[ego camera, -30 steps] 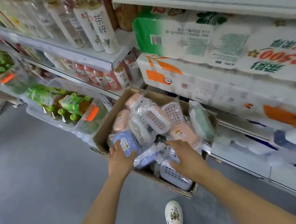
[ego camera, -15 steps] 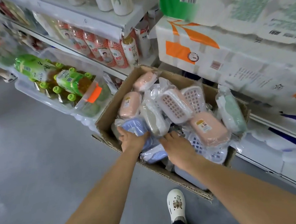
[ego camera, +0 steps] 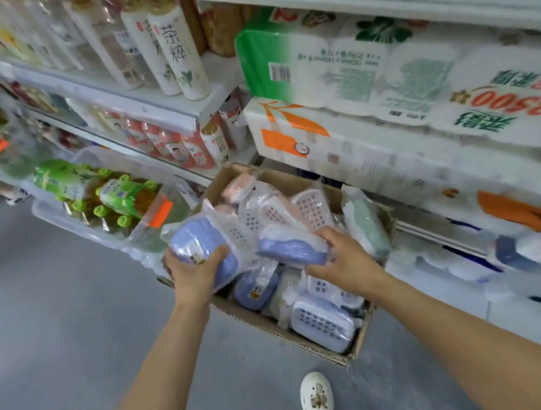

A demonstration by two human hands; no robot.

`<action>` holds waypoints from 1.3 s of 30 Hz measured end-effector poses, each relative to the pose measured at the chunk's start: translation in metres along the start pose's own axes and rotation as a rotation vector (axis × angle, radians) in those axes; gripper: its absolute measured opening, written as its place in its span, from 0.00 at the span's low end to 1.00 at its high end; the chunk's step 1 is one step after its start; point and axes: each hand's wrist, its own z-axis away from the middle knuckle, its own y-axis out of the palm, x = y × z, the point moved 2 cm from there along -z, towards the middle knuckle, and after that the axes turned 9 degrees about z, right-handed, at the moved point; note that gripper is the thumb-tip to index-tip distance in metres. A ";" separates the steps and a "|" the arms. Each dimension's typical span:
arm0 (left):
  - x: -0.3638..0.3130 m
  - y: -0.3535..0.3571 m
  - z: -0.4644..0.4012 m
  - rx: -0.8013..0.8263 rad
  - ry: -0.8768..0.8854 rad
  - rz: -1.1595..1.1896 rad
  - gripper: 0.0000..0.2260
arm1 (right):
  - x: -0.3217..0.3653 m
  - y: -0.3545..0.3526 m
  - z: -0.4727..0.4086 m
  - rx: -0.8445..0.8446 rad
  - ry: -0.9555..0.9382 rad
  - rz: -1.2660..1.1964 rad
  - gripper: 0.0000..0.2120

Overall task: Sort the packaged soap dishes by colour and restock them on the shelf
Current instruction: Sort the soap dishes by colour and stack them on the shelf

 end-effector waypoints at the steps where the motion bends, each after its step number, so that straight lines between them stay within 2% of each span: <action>1: -0.007 0.009 0.015 0.044 0.037 -0.011 0.51 | -0.001 -0.013 0.008 -0.027 0.055 -0.096 0.22; 5: -0.028 0.070 0.083 0.259 0.219 -0.056 0.51 | -0.025 -0.060 0.052 -0.183 0.163 -0.369 0.21; 10: -0.042 0.159 0.189 0.481 0.321 -0.114 0.53 | -0.085 -0.133 0.141 -0.414 0.261 -0.524 0.16; 13: -0.038 0.213 0.267 0.594 0.401 -0.170 0.48 | -0.129 -0.181 0.215 -0.540 0.315 -0.567 0.15; 15: -0.027 0.251 0.321 0.667 0.413 -0.195 0.48 | -0.164 -0.209 0.268 -0.611 0.357 -0.585 0.15; 21: 0.014 0.357 0.487 0.928 0.453 -0.178 0.31 | -0.270 -0.274 0.422 -0.816 0.512 -0.655 0.15; 26: 0.052 0.423 0.603 1.115 0.396 -0.222 0.39 | -0.343 -0.304 0.527 -0.988 0.628 -0.752 0.09; 30: 0.076 0.472 0.670 1.271 0.424 -0.388 0.51 | -0.391 -0.313 0.589 -1.176 0.734 -0.876 0.07; 35: 0.108 0.536 0.741 1.378 0.474 -0.529 0.54 | -0.460 -0.321 0.645 -1.389 0.877 -1.086 0.10; 39: 0.146 0.595 0.797 1.542 0.468 -0.616 0.49 | -0.535 -0.324 0.681 -1.638 0.988 -1.343 0.10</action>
